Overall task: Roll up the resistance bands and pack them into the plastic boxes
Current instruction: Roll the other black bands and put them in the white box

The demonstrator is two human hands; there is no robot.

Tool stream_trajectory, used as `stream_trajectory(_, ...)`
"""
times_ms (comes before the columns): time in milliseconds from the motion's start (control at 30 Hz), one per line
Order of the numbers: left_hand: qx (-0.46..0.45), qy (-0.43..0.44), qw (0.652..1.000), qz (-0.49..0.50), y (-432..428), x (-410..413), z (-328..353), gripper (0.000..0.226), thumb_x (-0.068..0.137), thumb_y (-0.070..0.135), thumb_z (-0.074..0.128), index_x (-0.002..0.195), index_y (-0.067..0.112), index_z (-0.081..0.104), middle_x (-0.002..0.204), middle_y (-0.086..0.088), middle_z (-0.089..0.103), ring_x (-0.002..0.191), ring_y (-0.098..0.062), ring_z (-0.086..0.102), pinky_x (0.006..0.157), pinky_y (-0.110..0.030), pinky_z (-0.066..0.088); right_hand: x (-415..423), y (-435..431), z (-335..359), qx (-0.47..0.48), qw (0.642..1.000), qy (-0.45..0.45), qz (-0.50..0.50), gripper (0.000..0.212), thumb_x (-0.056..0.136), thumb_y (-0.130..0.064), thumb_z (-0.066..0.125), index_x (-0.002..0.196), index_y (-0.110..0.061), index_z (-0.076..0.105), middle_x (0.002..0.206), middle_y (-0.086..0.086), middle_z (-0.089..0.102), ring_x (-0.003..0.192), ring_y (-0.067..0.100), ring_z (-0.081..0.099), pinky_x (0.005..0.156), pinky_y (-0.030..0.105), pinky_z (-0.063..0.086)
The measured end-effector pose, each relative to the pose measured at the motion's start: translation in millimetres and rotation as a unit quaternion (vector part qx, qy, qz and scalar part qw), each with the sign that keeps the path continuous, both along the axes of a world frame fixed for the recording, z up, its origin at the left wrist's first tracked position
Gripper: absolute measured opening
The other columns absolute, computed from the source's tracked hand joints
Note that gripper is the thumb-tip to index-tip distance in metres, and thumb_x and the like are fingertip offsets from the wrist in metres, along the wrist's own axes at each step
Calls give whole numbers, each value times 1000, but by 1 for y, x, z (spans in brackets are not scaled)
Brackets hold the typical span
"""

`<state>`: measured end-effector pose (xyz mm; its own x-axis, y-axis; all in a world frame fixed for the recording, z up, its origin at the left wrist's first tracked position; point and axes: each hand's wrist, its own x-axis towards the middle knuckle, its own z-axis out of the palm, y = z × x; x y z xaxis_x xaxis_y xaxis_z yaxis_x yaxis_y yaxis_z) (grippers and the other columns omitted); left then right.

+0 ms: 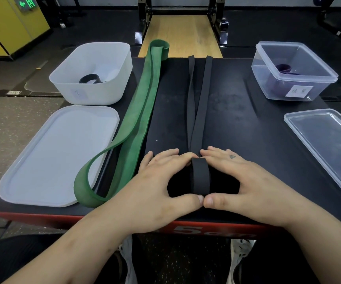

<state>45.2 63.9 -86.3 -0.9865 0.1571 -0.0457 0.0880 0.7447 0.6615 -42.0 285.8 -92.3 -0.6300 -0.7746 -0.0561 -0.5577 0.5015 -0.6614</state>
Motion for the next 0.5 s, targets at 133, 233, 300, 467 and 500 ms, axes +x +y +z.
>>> stream_trajectory(133, -4, -1, 1000, 0, 0, 0, -1, 79, 76, 73, 49, 150, 54, 27, 124, 65, 15, 140, 26, -5, 124, -26, -8, -2, -1, 3, 30, 999, 3, 13, 86, 76, -93, 45, 148, -52, 21, 160, -34, 20, 148, -19, 4, 127, 22, 3)
stream_trajectory(233, -2, -3, 1000, -2, 0, 1, -1, 80, 81, 72, 50, 154, 52, 24, 136, 52, 23, 143, 24, -3, 127, -33, -5, -3, 0, 3, 40, 999, -4, 5, 94, 76, -89, 45, 155, -44, 23, 148, -47, 14, 145, -24, 0, 122, 10, -3)
stream_trajectory(300, 11, -3, 1000, 2, -1, 2, 0, 83, 84, 66, 61, 155, 52, 21, 140, 43, 31, 140, 27, -1, 127, -32, -5, -3, 0, 3, 32, 999, -12, -4, 97, 74, -92, 43, 156, -42, 28, 144, -51, 15, 144, -26, 0, 122, 10, -2)
stream_trajectory(467, 39, 26, 998, 30, 4, 3, 0, 87, 74, 55, 81, 141, 61, 27, 134, 34, 50, 135, 27, 19, 127, -29, -4, -3, -1, -1, 10, 1000, -17, -19, 95, 74, -97, 36, 152, -44, 44, 159, -33, 32, 148, -19, 9, 129, 30, 7)
stream_trajectory(500, 37, 36, 998, 34, 4, 3, 0, 84, 73, 56, 82, 139, 61, 31, 133, 34, 51, 137, 22, 25, 127, -32, -2, -2, -1, 0, 8, 1000, -17, -19, 90, 75, -95, 38, 150, -46, 46, 159, -32, 33, 148, -19, 10, 129, 32, 8)
